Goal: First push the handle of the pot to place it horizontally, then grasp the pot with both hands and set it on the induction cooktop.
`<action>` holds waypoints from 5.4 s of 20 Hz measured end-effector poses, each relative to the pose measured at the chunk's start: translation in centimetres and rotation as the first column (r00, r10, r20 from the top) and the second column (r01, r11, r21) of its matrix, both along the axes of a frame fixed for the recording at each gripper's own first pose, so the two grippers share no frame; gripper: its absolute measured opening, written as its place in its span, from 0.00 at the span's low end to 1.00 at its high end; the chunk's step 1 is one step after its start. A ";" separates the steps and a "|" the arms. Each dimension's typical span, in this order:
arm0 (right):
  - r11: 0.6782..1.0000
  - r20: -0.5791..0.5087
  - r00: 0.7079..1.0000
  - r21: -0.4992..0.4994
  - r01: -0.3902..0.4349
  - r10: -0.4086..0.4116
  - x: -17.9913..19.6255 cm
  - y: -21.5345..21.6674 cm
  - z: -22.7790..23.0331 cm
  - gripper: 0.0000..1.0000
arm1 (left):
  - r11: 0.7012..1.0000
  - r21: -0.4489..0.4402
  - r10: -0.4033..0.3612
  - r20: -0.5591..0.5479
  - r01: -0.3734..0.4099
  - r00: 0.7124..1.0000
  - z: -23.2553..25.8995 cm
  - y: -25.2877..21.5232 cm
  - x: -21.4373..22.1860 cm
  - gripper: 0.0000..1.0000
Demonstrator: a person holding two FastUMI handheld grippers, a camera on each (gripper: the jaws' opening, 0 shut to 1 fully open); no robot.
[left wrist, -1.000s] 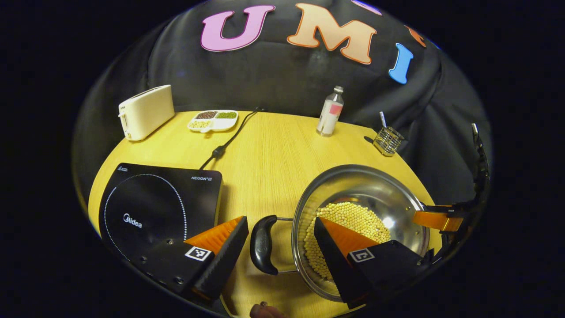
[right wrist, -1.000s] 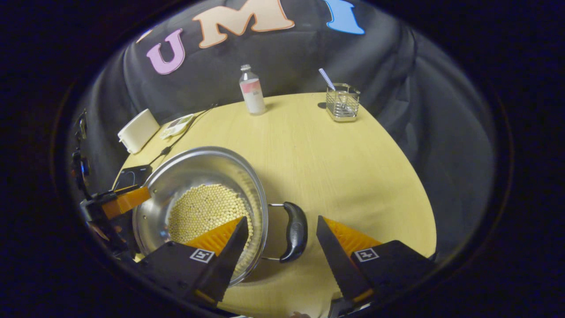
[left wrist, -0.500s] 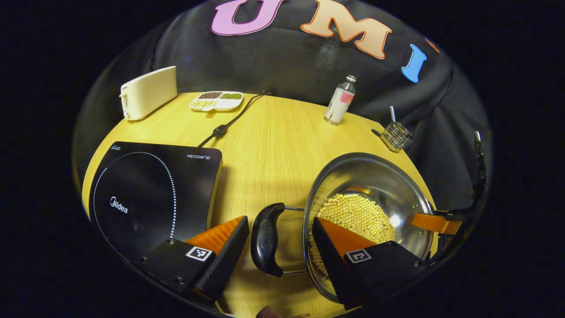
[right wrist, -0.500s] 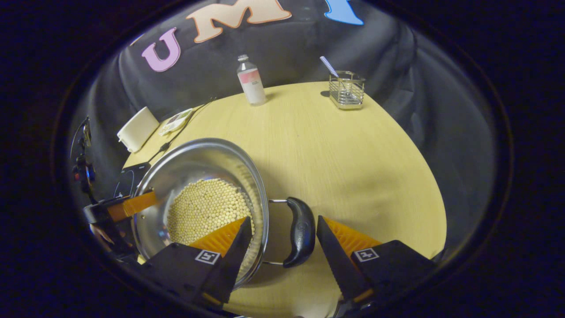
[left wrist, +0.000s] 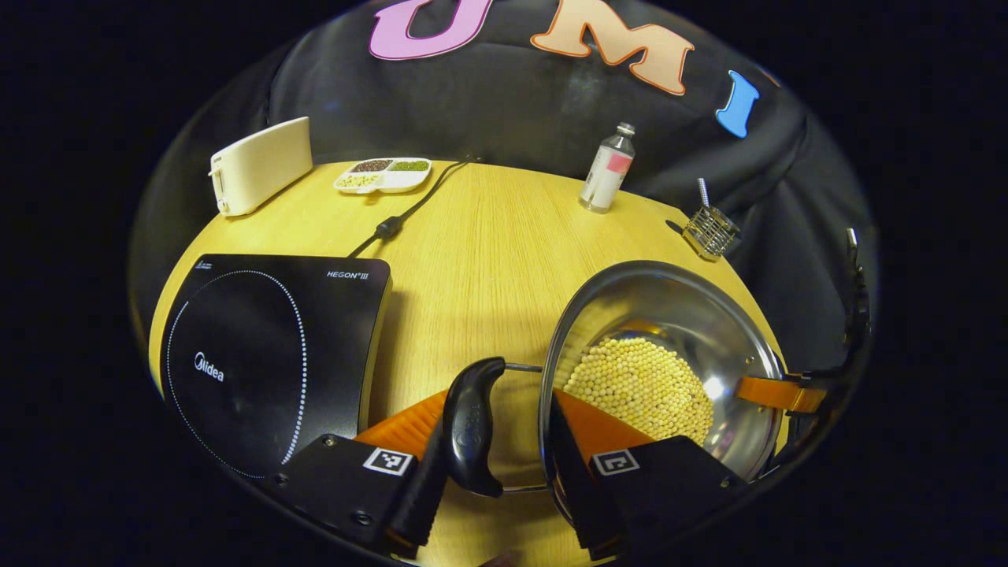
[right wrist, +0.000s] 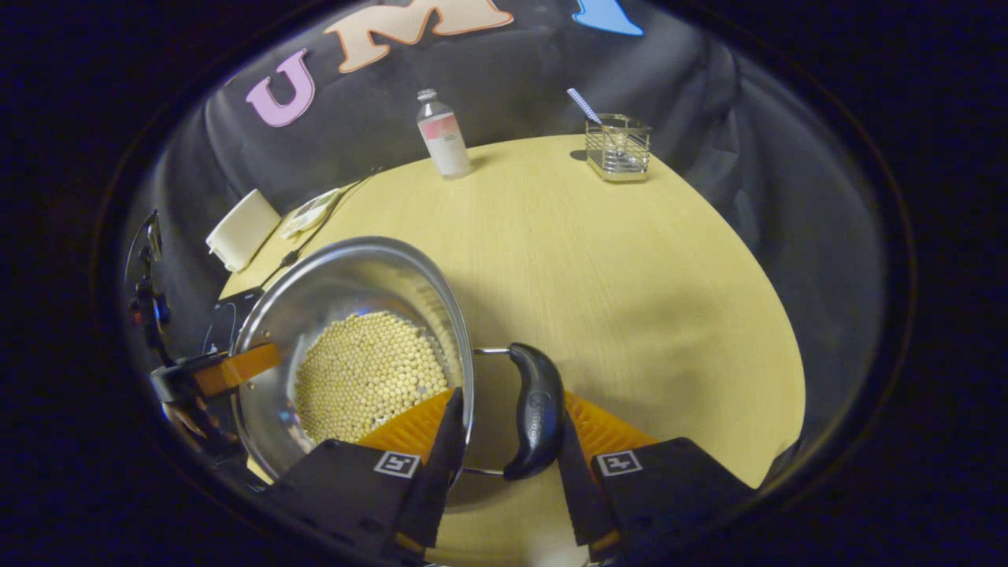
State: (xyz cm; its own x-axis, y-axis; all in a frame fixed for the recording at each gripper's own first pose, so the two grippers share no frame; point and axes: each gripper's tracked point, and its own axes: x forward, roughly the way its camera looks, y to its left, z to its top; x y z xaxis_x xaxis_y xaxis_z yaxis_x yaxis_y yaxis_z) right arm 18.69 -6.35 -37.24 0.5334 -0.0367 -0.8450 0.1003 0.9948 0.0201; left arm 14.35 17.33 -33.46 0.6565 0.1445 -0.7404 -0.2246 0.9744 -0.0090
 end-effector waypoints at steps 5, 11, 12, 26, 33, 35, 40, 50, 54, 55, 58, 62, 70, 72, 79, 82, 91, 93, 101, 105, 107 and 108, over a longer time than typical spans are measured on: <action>1.000 0.010 1.000 -0.012 -0.009 0.009 0.4 0.1 0.1 0.46 | 0.999 -0.032 0.014 -0.006 -0.014 1.000 0.1 -0.2 -0.1 0.62; 1.000 0.013 1.000 -0.015 -0.014 0.015 0.5 0.2 0.2 0.51 | 1.000 -0.026 0.014 -0.010 -0.015 1.000 0.1 -0.2 -0.1 0.62; 1.000 0.014 1.000 -0.016 -0.014 0.014 0.4 0.1 0.2 0.46 | 1.000 -0.026 0.017 -0.009 -0.018 1.000 0.1 -0.2 -0.1 0.60; 0.999 0.060 0.997 0.003 -0.047 0.047 1.4 0.6 3.5 0.45 | 0.998 0.003 0.065 0.056 -0.066 0.996 4.2 -0.9 -0.5 0.59; 0.997 0.072 0.994 0.006 -0.079 0.079 1.3 3.4 5.7 0.51 | 0.996 0.006 0.092 0.080 -0.092 0.993 7.0 0.5 -2.2 0.59; 0.998 0.071 0.995 0.002 -0.070 0.070 1.2 5.0 5.8 0.50 | 0.996 0.002 0.086 0.075 -0.086 0.993 7.5 2.0 -2.6 0.59; 0.999 0.067 0.997 0.010 -0.033 0.032 0.5 10.6 5.4 0.51 | 0.998 -0.004 0.062 0.053 -0.062 0.997 9.0 7.1 -3.8 0.59; 0.998 0.049 0.997 0.021 -0.066 0.065 0.8 22.8 3.3 0.45 | 0.994 -0.010 0.110 0.041 -0.109 0.993 11.2 18.1 -8.4 0.59; 0.995 0.033 0.995 0.022 -0.098 0.097 1.2 26.6 2.3 0.45 | 0.990 -0.010 0.141 0.037 -0.141 0.989 11.8 21.3 -10.0 0.59; 0.994 0.030 0.994 0.021 -0.106 0.105 1.3 27.4 2.2 0.45 | 0.989 -0.010 0.147 0.038 -0.147 0.988 11.8 22.1 -10.3 0.59; 0.992 0.021 0.992 0.022 -0.123 0.123 1.7 29.6 1.9 0.46 | 0.987 -0.008 0.162 0.041 -0.162 0.986 12.1 24.0 -11.0 0.59; 0.989 0.009 0.990 0.023 -0.144 0.144 2.4 32.4 1.3 0.45 | 0.983 -0.009 0.181 0.039 -0.181 0.983 12.3 26.6 -11.8 0.59; 0.990 -0.005 0.990 0.015 -0.142 0.142 3.0 35.9 0.8 0.45 | 0.980 -0.007 0.197 0.039 -0.197 0.980 12.6 29.9 -12.5 0.59; 0.991 -0.005 0.991 0.010 -0.137 0.137 3.0 36.4 0.8 0.46 | 0.982 -0.008 0.188 0.045 -0.187 0.981 12.6 30.3 -12.5 0.59; 0.993 0.001 0.993 -0.001 -0.118 0.118 3.5 37.1 1.1 0.45 | 0.986 -0.017 0.165 0.060 -0.164 0.985 12.4 31.2 -12.1 0.59; 0.993 0.003 0.993 0.007 -0.118 0.118 3.6 37.2 1.0 0.45 | 0.987 -0.016 0.160 0.070 -0.159 0.985 12.4 31.4 -11.9 0.60; 0.993 -0.007 0.993 0.017 -0.121 0.121 4.0 37.2 1.0 0.49 | 0.988 -0.008 0.157 0.064 -0.157 0.985 12.3 31.3 -12.0 0.61; 0.992 -0.009 0.992 0.019 -0.122 0.122 3.9 37.2 1.0 0.51 | 0.988 -0.005 0.155 0.060 -0.155 0.986 12.2 31.3 -12.0 0.62; 0.990 -0.024 0.990 0.027 -0.136 0.137 3.7 37.4 0.5 0.65 | 0.992 0.051 0.116 0.056 -0.119 0.992 12.6 31.3 -11.5 0.75; 0.988 -0.036 0.988 0.030 -0.152 0.153 3.4 37.7 0.2 0.98 | 0.992 0.095 0.073 0.081 -0.081 0.994 13.4 30.9 -10.3 0.91; 0.987 -0.032 0.987 0.037 -0.157 0.158 3.5 38.1 0.4 0.95 | 0.991 0.120 0.053 0.090 -0.064 0.995 13.7 30.8 -9.8 0.99; 0.987 -0.034 0.987 0.039 -0.154 0.156 3.5 38.0 0.4 0.95 | 0.990 0.128 0.049 0.086 -0.060 0.995 13.7 30.9 -9.8 0.98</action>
State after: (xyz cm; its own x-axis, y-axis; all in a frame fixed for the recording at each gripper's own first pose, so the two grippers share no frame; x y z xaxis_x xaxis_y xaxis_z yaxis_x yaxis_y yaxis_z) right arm 22.22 31.63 -36.84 0.4987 0.0745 -0.8636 -0.0536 0.9970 0.0550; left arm 4.59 48.25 -19.76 0.7027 0.2739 -0.6566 -0.2815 0.9547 0.0970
